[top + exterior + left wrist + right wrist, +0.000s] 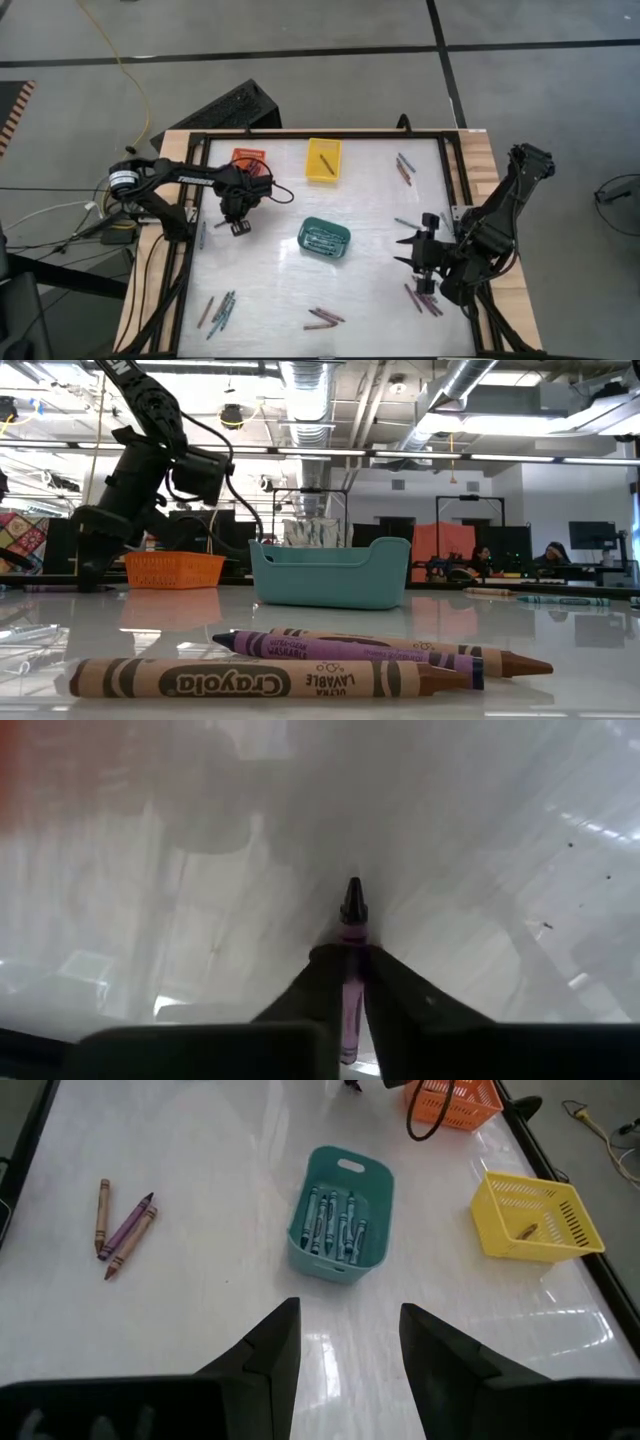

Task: Sort crayons
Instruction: Put the violet crayon into the orange bin, then put the blue crayon into the blue bin

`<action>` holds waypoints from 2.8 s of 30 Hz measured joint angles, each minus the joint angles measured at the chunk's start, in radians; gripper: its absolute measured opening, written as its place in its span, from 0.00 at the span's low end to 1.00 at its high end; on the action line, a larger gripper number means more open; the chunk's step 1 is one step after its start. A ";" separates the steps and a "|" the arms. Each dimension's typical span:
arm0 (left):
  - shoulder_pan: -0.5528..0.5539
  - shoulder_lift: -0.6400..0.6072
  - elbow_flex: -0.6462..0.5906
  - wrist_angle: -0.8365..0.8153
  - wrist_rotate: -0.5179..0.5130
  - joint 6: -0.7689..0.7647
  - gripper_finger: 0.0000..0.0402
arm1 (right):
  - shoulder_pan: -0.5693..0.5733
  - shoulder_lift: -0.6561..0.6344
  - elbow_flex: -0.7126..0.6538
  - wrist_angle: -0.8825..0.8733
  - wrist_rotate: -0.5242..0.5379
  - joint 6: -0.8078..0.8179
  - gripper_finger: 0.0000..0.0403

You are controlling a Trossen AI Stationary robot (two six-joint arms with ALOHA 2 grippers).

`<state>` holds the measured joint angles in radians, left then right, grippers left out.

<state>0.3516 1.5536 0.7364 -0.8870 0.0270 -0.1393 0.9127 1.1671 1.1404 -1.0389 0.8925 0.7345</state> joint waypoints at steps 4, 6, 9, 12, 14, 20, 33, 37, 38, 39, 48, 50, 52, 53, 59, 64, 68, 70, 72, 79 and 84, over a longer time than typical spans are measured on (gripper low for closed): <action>-0.011 0.001 0.007 0.003 -0.002 -0.013 0.02 | 0.000 0.000 0.000 0.000 0.000 -0.001 0.42; -0.016 0.003 0.015 -0.002 -0.002 -0.019 0.01 | 0.000 0.000 0.000 0.000 0.000 -0.001 0.42; -0.035 0.005 0.046 0.004 -0.004 -0.031 0.01 | 0.000 0.000 0.000 0.001 0.000 -0.001 0.42; -0.066 -0.007 0.097 0.043 0.000 -0.032 0.00 | 0.000 0.000 0.000 0.005 0.001 -0.001 0.42; -0.085 -0.020 0.137 0.032 -0.007 -0.032 0.00 | 0.000 0.000 0.000 0.012 0.001 -0.001 0.42; -0.111 -0.057 0.296 -0.013 -0.073 -0.038 0.00 | 0.000 0.000 0.000 0.023 0.001 -0.002 0.42; 0.088 -0.088 0.502 -0.039 -0.258 -0.094 0.00 | 0.000 0.000 0.000 0.023 0.001 -0.009 0.42; 0.207 -0.088 0.502 -0.048 -0.218 -0.079 0.00 | 0.000 0.000 0.000 0.023 0.001 -0.009 0.42; 0.233 -0.088 0.502 -0.042 -0.211 -0.075 0.00 | 0.000 0.000 0.000 0.023 0.001 -0.009 0.42; 0.256 -0.088 0.502 -0.034 -0.198 -0.068 0.00 | 0.000 0.000 0.000 0.023 0.001 -0.009 0.42; 0.405 -0.061 0.440 0.033 -0.092 -0.026 0.00 | 0.000 0.000 0.000 0.012 0.003 -0.013 0.42; 0.421 -0.060 0.398 0.071 -0.085 -0.028 0.00 | 0.000 0.006 0.000 0.009 0.005 -0.013 0.42; 0.436 -0.060 0.358 0.121 -0.092 -0.040 0.01 | 0.000 0.017 0.000 -0.006 0.007 -0.012 0.42; 0.443 -0.060 0.343 0.131 -0.089 -0.045 0.02 | 0.000 0.022 0.000 -0.011 0.006 -0.012 0.42; 0.462 -0.060 0.296 0.154 -0.084 -0.081 0.12 | 0.000 0.057 0.000 -0.030 0.002 -0.009 0.42; 0.458 -0.062 0.296 0.153 -0.054 -0.098 0.21 | 0.000 0.064 0.000 -0.030 0.003 -0.009 0.42; 0.445 -0.074 0.296 0.139 -0.026 -0.102 0.26 | 0.000 0.064 0.000 -0.030 0.005 -0.006 0.42; 0.430 -0.094 0.296 0.138 -0.023 -0.109 0.29 | 0.000 0.064 0.000 -0.031 0.005 -0.002 0.42; 0.409 -0.121 0.296 0.137 -0.009 -0.119 0.30 | 0.000 0.064 0.000 -0.031 0.005 -0.001 0.42; 0.257 -0.270 0.296 0.101 0.065 -0.175 0.30 | -0.001 0.064 0.000 -0.031 0.025 -0.001 0.42; 0.077 -0.367 0.297 0.045 0.065 -0.276 0.30 | -0.021 0.064 0.000 -0.031 0.024 -0.001 0.42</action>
<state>0.4284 1.1869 1.0332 -0.8423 0.0922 -0.4150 0.8921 1.2312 1.1408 -1.0695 0.9169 0.7338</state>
